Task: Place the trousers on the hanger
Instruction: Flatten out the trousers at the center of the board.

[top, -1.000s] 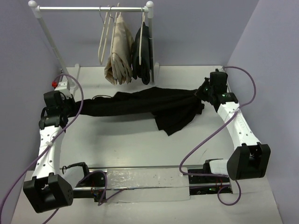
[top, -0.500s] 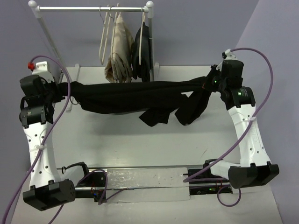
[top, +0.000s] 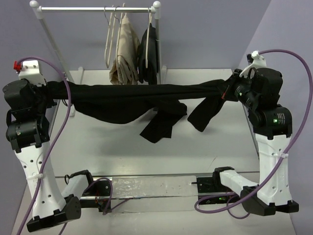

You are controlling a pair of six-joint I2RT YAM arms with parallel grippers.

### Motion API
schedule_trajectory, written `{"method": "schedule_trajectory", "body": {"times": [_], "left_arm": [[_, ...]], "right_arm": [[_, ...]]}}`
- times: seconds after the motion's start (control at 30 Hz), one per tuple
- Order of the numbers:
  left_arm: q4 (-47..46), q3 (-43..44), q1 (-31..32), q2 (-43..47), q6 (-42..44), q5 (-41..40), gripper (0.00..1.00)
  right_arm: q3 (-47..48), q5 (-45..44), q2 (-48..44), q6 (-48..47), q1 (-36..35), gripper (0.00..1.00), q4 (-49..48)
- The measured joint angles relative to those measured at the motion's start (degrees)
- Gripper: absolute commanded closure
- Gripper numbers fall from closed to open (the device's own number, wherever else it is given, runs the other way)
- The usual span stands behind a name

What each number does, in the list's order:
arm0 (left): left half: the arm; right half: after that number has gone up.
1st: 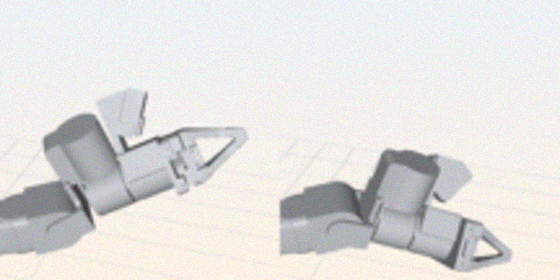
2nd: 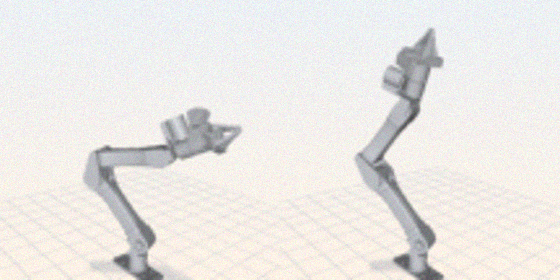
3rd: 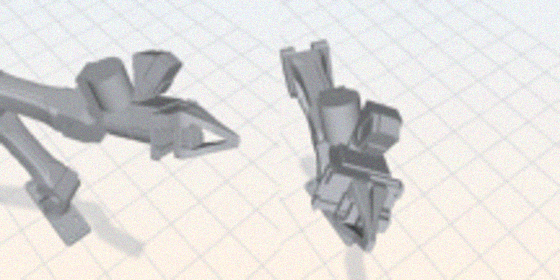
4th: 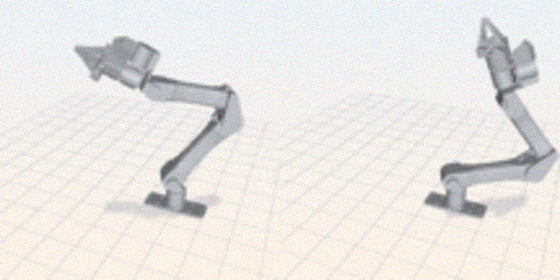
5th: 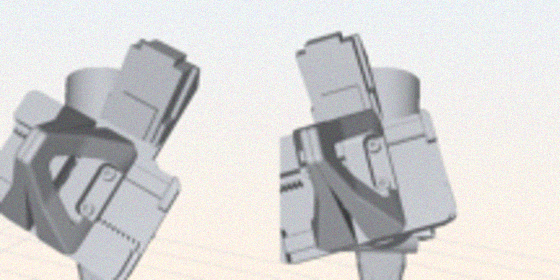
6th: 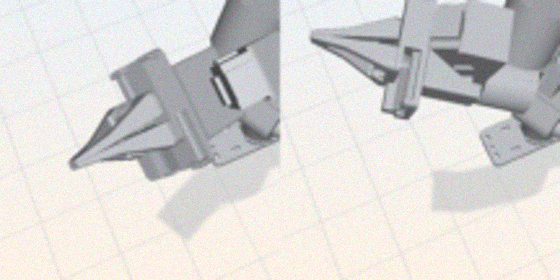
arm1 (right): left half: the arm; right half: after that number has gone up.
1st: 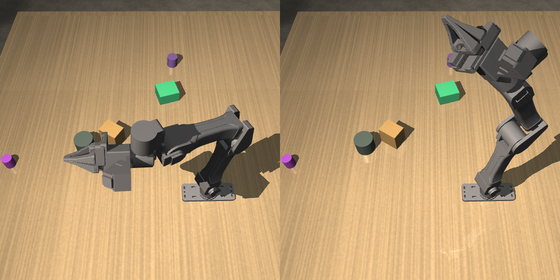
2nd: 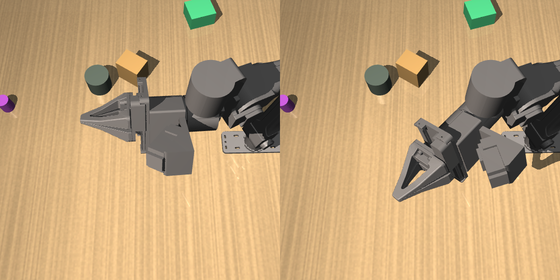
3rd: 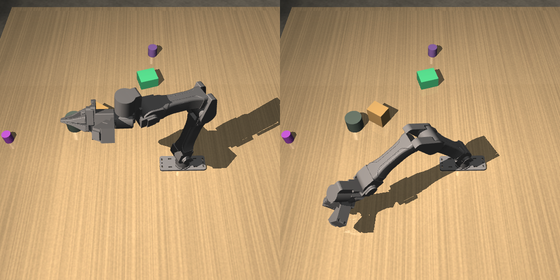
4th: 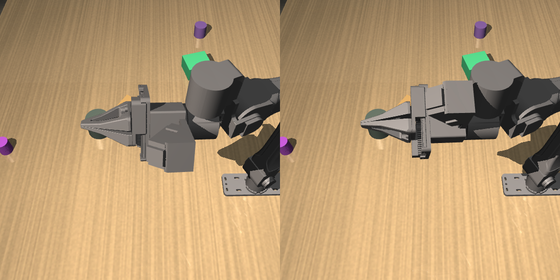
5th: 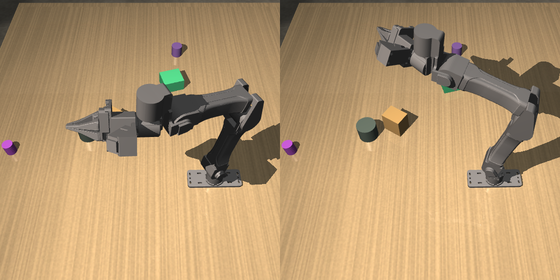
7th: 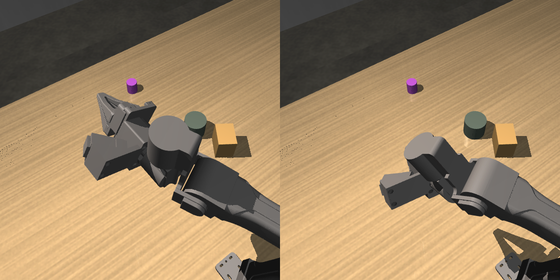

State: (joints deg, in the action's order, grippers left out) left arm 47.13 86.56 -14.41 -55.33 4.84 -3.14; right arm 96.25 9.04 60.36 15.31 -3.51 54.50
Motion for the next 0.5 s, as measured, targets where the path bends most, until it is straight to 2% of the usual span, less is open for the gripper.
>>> {"method": "schedule_trajectory", "body": {"times": [0.17,0.3,0.5], "left_arm": [[0.1,-1.2,-0.1,0.4,0.0,-0.3,1.00],[-1.4,-6.8,-0.5,-1.4,-1.3,1.3,1.00],[-1.4,-6.5,-0.7,-16.3,-4.6,7.4,1.00]], "right_arm": [[-1.2,1.2,0.6,0.3,0.0,1.00,0.4],[-6.2,1.0,2.4,1.3,0.0,1.00,-1.7],[-5.9,-4.1,14.6,1.9,-1.3,1.00,-3.5]]}}
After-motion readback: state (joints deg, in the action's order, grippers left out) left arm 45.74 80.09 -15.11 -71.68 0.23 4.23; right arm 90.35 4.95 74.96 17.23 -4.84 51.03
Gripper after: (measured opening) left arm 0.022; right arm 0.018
